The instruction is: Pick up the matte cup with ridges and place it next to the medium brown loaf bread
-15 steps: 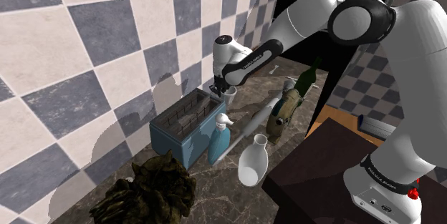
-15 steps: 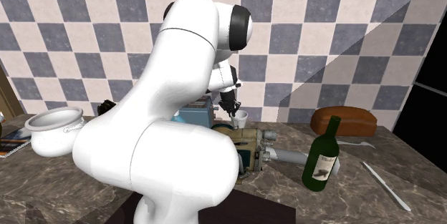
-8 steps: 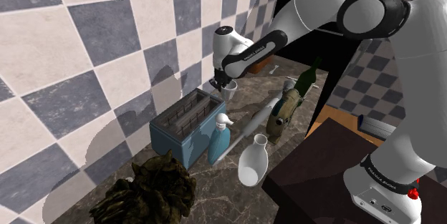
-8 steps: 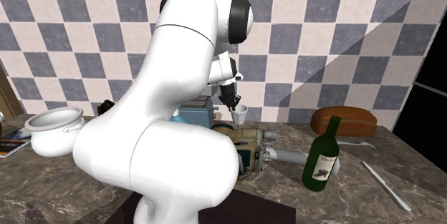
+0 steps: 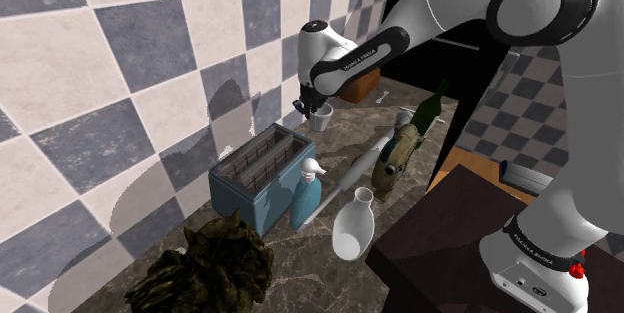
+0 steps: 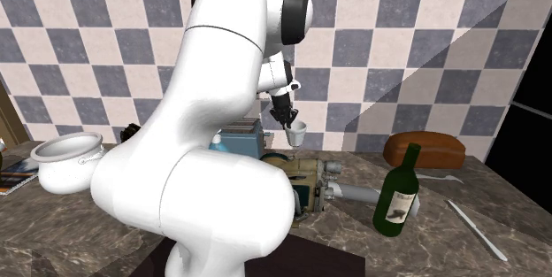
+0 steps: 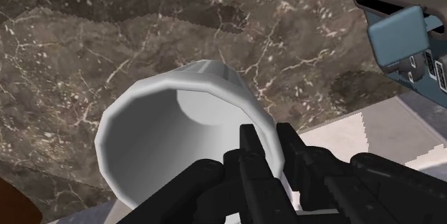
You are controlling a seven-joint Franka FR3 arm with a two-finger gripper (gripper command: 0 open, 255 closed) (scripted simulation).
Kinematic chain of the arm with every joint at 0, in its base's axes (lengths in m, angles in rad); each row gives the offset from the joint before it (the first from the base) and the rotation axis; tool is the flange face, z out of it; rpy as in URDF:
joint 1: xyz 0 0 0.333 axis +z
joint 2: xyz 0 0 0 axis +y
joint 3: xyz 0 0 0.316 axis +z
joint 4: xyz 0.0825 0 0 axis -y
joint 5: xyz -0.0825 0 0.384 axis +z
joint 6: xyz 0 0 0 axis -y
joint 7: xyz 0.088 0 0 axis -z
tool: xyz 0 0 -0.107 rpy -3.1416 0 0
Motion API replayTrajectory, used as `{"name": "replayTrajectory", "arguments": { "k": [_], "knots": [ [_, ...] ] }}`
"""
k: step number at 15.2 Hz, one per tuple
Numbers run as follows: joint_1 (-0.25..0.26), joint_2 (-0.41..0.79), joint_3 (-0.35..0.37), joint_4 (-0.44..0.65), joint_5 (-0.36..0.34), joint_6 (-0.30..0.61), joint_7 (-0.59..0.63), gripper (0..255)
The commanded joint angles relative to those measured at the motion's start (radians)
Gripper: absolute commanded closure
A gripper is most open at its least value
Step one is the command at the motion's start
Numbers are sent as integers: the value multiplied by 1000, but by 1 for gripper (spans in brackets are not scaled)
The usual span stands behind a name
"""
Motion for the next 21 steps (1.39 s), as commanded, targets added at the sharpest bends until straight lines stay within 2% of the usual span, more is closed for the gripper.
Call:
{"name": "replayTrajectory", "arguments": {
  "k": [1,19,21],
  "knots": [
    [-3,-16,5,5,7,-20,-8,255],
    [-17,-140,34,57,60,-191,-69,255],
    [-49,-139,27,58,68,-181,-112,255]
  ]
}}
